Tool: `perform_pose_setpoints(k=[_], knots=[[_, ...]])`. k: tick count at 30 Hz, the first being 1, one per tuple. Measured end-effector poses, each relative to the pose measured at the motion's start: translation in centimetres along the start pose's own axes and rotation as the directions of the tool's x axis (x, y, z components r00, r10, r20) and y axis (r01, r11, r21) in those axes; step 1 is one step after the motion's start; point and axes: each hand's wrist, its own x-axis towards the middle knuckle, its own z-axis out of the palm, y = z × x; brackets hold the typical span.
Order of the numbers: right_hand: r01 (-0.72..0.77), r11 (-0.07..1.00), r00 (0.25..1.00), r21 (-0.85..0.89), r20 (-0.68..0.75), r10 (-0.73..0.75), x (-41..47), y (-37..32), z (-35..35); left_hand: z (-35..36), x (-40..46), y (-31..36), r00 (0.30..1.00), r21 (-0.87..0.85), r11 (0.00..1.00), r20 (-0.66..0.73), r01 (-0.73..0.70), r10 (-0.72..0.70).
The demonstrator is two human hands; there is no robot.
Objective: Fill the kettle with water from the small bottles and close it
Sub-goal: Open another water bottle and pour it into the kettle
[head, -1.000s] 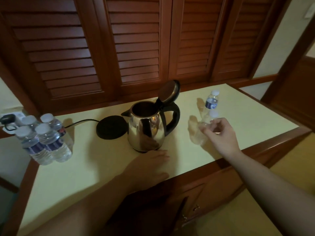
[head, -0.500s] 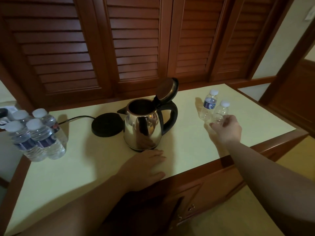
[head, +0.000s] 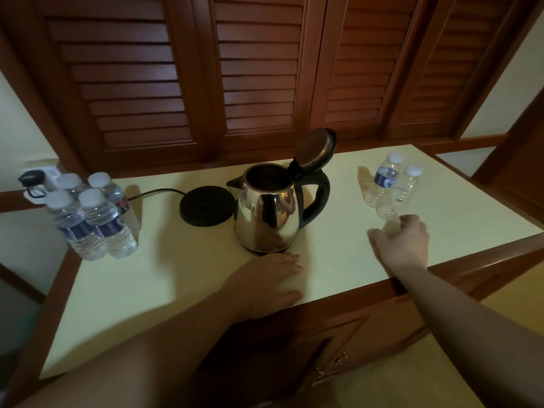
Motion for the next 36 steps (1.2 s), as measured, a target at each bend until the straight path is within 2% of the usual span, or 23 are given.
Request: perform_pose_setpoints(k=[2,4,8,10,13,17,20,22,24,26,27,29,32,36], knots=[[0.219,0.969,0.976,-0.113,0.030,-0.217,-2.1,0.0,0.3,0.1,-0.1,0.0,1.000,-0.022,1.000,-0.019,0.012,-0.013],[0.408,0.908,0.910,-0.094,0.121,-0.397,-4.0,-0.6,0.6,0.2,-0.3,-0.2,0.997,-0.077,0.996,-0.061,0.035,-0.040],[0.693,0.720,0.680,0.039,0.296,-0.671,-7.9,-3.0,2.0,-0.5,-1.9,-0.8,0.974,-0.141,0.988,-0.211,0.058,-0.087],[0.770,0.634,0.592,0.074,0.288,-0.753,-10.2,-4.9,2.6,-1.0,-3.3,-1.3,0.965,-0.129,0.990,-0.247,0.056,-0.087],[0.842,0.527,0.500,0.119,0.194,-0.844,-13.7,-7.9,3.7,-1.9,-5.8,-2.7,0.954,-0.091,0.994,-0.289,0.059,-0.083],[0.872,0.466,0.418,0.148,0.266,-0.868,-16.6,-11.1,6.5,-3.6,-9.6,-4.6,0.891,-0.151,0.982,-0.421,0.117,-0.171],[0.856,0.475,0.367,0.203,0.409,-0.836,-18.1,-13.6,8.6,-4.5,-12.1,-6.1,0.763,-0.244,0.935,-0.541,0.259,-0.353],[0.855,0.468,0.326,0.226,0.469,-0.821,-19.0,-15.4,9.8,-5.3,-13.6,-6.9,0.596,-0.362,0.849,-0.605,0.384,-0.528],[0.872,0.430,0.274,0.234,0.495,-0.825,-19.8,-16.9,11.0,-6.1,-14.8,-7.8,0.405,-0.467,0.761,-0.654,0.450,-0.640],[0.873,0.428,0.266,0.233,0.508,-0.820,-20.6,-18.1,12.2,-7.1,-16.0,-8.8,0.267,-0.558,0.728,-0.688,0.400,-0.674],[0.870,0.440,0.278,0.223,0.516,-0.810,-21.0,-18.6,12.7,-7.6,-16.3,-9.1,0.232,-0.595,0.723,-0.693,0.351,-0.683],[0.852,0.475,0.304,0.222,0.528,-0.793,-21.5,-19.9,13.8,-8.7,-16.5,-9.7,0.214,-0.631,0.718,-0.689,0.293,-0.693],[0.814,0.522,0.345,0.254,0.513,-0.786,-21.9,-23.5,14.8,-10.0,-15.9,-10.7,0.183,-0.658,0.688,-0.669,0.305,-0.721],[0.755,0.526,0.380,0.392,0.391,-0.838,-22.1,-30.0,14.1,-10.1,-15.7,-12.3,0.173,-0.684,0.639,-0.624,0.352,-0.762]])
